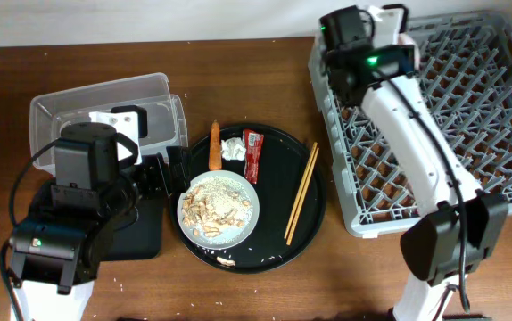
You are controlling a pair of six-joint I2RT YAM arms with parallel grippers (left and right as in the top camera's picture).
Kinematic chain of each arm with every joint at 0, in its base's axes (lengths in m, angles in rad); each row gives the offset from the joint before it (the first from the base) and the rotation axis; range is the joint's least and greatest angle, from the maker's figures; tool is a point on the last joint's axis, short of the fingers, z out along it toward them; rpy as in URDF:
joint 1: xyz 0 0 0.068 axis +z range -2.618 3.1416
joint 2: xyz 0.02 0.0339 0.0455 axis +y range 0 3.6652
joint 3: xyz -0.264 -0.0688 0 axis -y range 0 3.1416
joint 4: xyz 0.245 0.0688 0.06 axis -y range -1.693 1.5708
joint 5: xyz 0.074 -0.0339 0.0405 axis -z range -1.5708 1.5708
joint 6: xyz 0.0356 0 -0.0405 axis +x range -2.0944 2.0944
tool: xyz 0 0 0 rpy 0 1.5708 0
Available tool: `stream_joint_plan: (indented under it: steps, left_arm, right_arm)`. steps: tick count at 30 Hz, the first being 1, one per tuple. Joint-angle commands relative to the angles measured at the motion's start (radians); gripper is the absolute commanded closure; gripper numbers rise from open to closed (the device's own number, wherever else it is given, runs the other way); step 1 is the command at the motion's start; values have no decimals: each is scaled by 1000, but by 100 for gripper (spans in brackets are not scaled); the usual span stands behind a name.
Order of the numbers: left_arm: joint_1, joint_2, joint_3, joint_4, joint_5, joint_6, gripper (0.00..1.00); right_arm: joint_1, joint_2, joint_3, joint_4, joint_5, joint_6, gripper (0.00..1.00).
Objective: Sort waste into correct bins and load items into the dishwasher rack
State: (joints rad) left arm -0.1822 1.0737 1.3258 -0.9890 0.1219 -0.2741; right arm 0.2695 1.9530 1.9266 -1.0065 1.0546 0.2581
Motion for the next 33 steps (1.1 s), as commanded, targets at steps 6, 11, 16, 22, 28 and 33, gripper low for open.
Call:
stream_joint_plan:
  steps: [6,11,16,22,28,33]
  left_arm:
    - [2,0,-3,-2,-7,-6,1]
    - [2,1,-3,-2,-7,-6,1]
    - [2,0,-3,-2,-7,-6,1]
    - [2,0,-3,-2,-7,-6,1]
    - [2,0,-3,-2,-7,-6,1]
    - [2,0,-3,-2,-7,-6,1]
  right_arm:
    - [-129,53,-87,68,163,0,96]
    - [-154,134,-92,64,189,-68,96]
    - [-148,227,-96,35,284,-70,96]
    - [-145,232,-97,38,282,-70,96]
    - [-64,269,-116,34,282,-71,95]
    - [86,267,-115,-46,281,-71,33]
